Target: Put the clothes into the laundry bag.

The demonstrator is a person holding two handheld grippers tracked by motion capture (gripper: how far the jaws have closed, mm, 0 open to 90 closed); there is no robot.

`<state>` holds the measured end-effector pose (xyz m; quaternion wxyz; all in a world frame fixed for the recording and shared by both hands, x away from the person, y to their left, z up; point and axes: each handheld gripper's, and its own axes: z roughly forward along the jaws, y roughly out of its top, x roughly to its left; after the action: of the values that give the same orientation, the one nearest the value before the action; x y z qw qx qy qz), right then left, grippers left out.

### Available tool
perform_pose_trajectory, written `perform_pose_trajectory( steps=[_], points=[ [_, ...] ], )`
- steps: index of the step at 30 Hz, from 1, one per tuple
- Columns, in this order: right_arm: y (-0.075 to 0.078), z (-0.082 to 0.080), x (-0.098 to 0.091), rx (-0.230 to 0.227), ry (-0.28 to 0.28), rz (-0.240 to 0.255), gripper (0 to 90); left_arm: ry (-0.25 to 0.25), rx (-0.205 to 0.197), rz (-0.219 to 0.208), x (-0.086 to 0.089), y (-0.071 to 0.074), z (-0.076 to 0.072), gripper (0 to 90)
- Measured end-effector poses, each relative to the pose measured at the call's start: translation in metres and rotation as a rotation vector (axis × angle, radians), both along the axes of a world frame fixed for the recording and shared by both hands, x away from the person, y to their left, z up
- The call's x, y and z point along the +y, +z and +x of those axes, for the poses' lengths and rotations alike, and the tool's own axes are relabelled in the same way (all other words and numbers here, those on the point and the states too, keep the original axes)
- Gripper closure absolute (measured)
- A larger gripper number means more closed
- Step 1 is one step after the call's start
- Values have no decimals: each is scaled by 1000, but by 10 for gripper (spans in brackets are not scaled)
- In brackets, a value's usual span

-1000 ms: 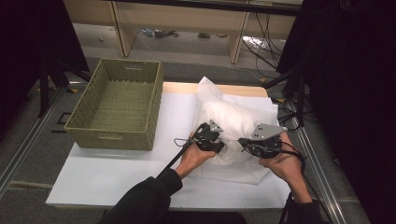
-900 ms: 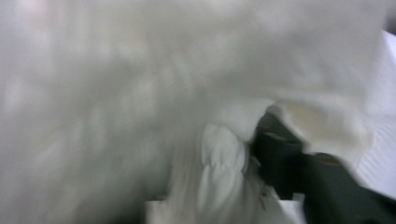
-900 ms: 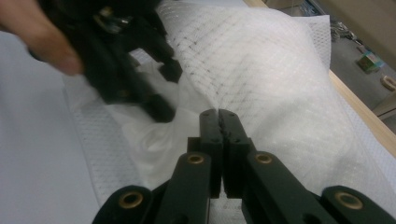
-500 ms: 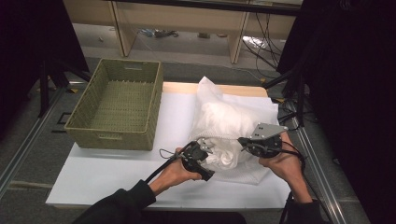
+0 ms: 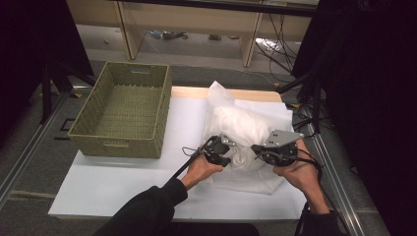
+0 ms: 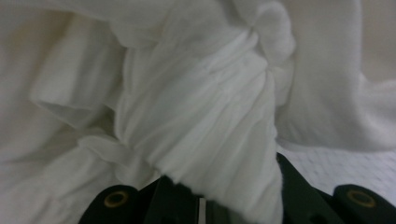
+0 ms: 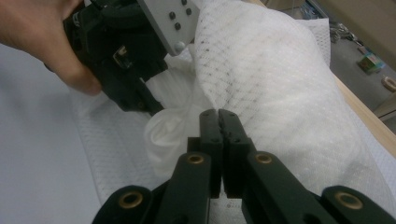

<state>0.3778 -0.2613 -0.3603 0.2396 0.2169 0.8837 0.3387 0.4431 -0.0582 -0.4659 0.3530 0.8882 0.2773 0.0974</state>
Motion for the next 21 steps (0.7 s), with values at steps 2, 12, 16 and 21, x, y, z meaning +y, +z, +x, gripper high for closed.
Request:
perform_pose_trajectory(
  steps=[2,12,16,21],
  points=[
    [-1,0,0,3,2,-1,900,39,1,-49,-3,0,1,840],
    [2,7,-10,-24,-55,20,900,200,7,-133,-14,2,-10,843],
    [-3,12,-18,-19,-90,17,900,81,-36,-108,-5,-1,-19,841],
    [-7,14,-17,-20,-103,-2,900,-1,-132,-61,0,-3,-25,840]
  ],
)
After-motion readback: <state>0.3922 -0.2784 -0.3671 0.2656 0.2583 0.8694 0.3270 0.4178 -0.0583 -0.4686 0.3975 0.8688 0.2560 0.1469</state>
